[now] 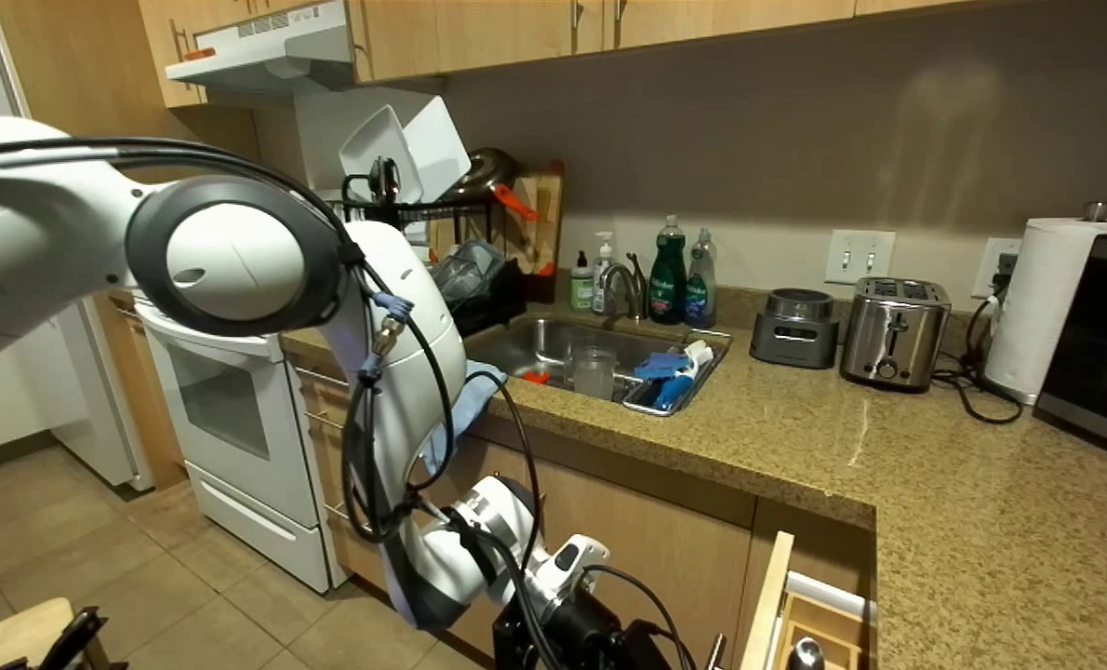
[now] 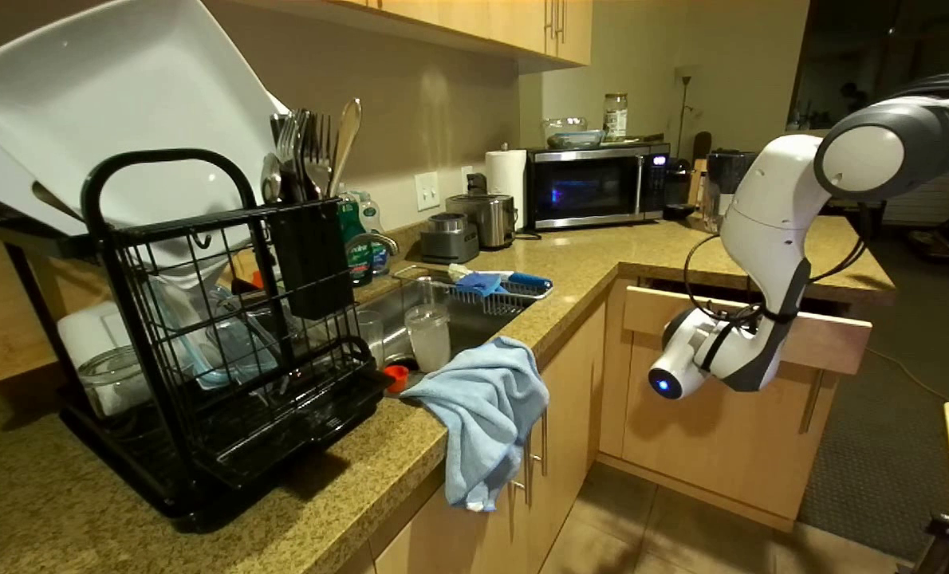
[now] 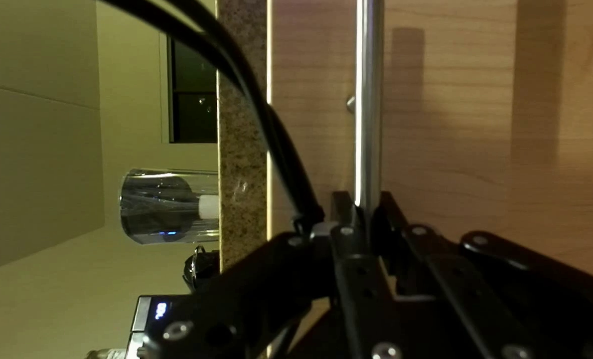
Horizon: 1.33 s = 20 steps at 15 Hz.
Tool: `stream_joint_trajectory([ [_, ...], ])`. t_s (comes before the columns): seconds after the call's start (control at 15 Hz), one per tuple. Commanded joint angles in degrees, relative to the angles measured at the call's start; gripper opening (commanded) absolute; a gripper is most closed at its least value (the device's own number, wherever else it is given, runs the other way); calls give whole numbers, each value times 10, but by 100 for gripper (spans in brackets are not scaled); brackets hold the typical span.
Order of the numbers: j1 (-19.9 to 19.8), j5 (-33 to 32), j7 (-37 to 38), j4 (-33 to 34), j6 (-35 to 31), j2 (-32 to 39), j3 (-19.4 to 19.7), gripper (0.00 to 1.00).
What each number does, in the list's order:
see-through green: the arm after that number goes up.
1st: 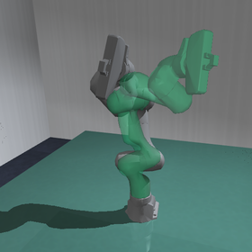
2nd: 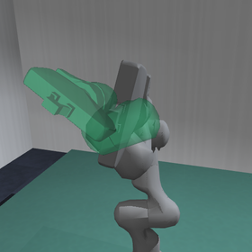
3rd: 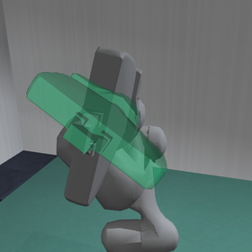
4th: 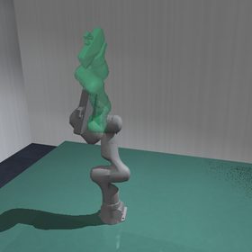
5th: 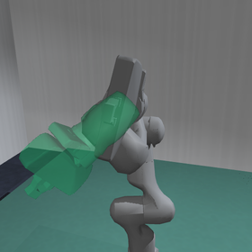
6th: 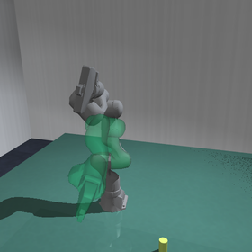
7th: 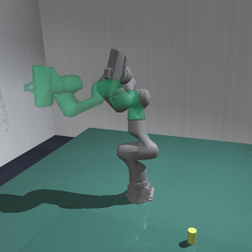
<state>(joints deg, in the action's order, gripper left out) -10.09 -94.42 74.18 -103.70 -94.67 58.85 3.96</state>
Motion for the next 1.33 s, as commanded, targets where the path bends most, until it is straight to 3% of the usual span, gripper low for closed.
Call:
stream_joint_trajectory([
  [0.0,32,-1,18,-19,10,-20,-16,4],
  [0.47,59,19,34,-58,30,-40,-39,4],
  [0.53,61,19,35,-65,30,-44,-43,39],
  [0.67,68,14,38,-73,28,-53,-50,44],
  [0.93,84,14,36,-77,22,-73,-61,70],
  [1.2,69,21,13,-92,-20,-116,-69,96],
  [1.27,60,23,-1,-100,-49,-133,-72,99],
])
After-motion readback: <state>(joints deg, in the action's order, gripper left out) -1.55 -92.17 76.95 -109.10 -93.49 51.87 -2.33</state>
